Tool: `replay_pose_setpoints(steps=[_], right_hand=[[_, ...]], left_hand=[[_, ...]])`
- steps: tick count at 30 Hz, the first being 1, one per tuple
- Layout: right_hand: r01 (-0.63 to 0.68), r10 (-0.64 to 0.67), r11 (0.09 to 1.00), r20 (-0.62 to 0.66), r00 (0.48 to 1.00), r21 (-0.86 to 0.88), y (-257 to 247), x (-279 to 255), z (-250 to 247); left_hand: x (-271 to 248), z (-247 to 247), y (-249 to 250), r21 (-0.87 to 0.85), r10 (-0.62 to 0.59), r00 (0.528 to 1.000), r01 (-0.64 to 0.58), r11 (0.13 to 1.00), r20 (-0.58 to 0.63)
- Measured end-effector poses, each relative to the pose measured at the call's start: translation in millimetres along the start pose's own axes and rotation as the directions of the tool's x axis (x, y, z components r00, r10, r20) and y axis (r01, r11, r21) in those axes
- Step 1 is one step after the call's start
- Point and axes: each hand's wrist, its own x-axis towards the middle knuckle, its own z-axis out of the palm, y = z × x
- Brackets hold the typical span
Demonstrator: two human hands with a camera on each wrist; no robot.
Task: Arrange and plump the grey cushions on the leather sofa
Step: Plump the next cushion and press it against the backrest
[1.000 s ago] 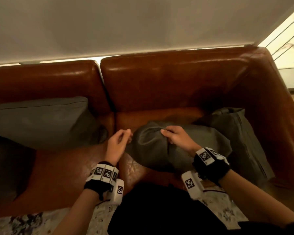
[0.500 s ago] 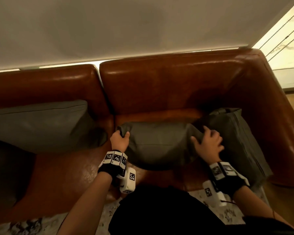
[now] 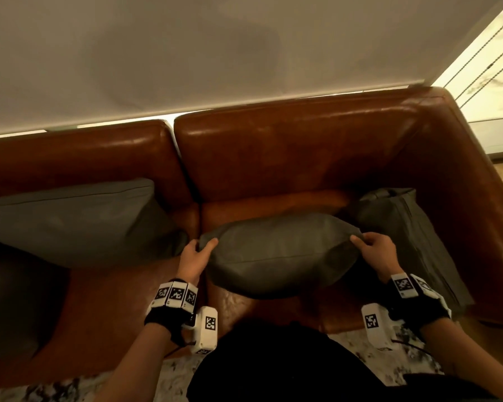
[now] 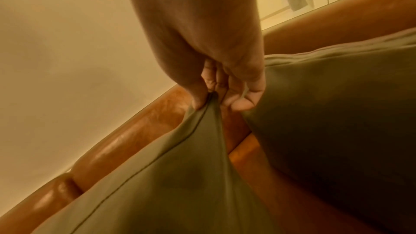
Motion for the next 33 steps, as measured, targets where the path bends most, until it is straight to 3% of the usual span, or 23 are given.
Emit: replay_pose_setpoints(steps=[4, 9, 12, 17, 19, 21, 23, 24, 27, 31, 33], right_hand=[[0.058, -0.058, 0.998, 0.033, 0.998, -0.021, -7, -5, 8], [0.133, -0.132, 0.982, 0.012, 0.991, -0.137, -15, -3, 2], [0.094, -0.102, 0.980, -0.038, 0.994, -0.174, -17, 1, 9], [0.042, -0.058, 0.989, -0.112, 0.992, -0.141, -28, -1, 13], [0.173, -0.194, 0.965, -0.091, 0.977, -0.198, -44, -8, 28], [0.428, -0.438, 0.862, 0.028, 0.899, -0.271, -59, -24, 56], [0.559, -0.559, 0.769, 0.100, 0.823, -0.311, -60, -37, 68], [0.553, -0.561, 0.781, 0.062, 0.825, -0.289, -59, -36, 59], [0.402, -0.422, 0.902, -0.118, 0.899, -0.158, -51, -23, 9], [0.268, -0.289, 0.940, -0.074, 0.954, -0.212, -45, -5, 7], [0.131, -0.143, 0.944, -0.018, 0.989, -0.302, -43, 8, 12]], left_hand=[[6, -18, -4, 0.257, 0.038, 0.997, -0.020, 0.966, -0.065], [-2, -19, 1, 0.315, 0.072, 0.987, -0.023, 0.949, -0.145], [-5, -13, -1, 0.301, 0.139, 0.976, -0.084, 0.950, -0.165], [-5, -30, -4, 0.353, 0.141, 0.990, -0.126, 0.927, -0.017], [-7, -27, -4, 0.383, 0.208, 0.975, -0.162, 0.909, -0.083], [-14, -11, 3, 0.374, 0.298, 0.940, -0.219, 0.901, -0.168], [-16, -4, 9, 0.367, 0.374, 0.907, -0.287, 0.885, -0.192], [-13, -11, 11, 0.358, 0.394, 0.892, -0.302, 0.883, -0.219], [3, -51, 10, 0.340, 0.412, 0.857, -0.305, 0.890, -0.310], [10, -47, 15, 0.344, 0.385, 0.878, -0.282, 0.896, -0.283], [8, -35, 19, 0.408, 0.426, 0.874, -0.310, 0.859, -0.232]])
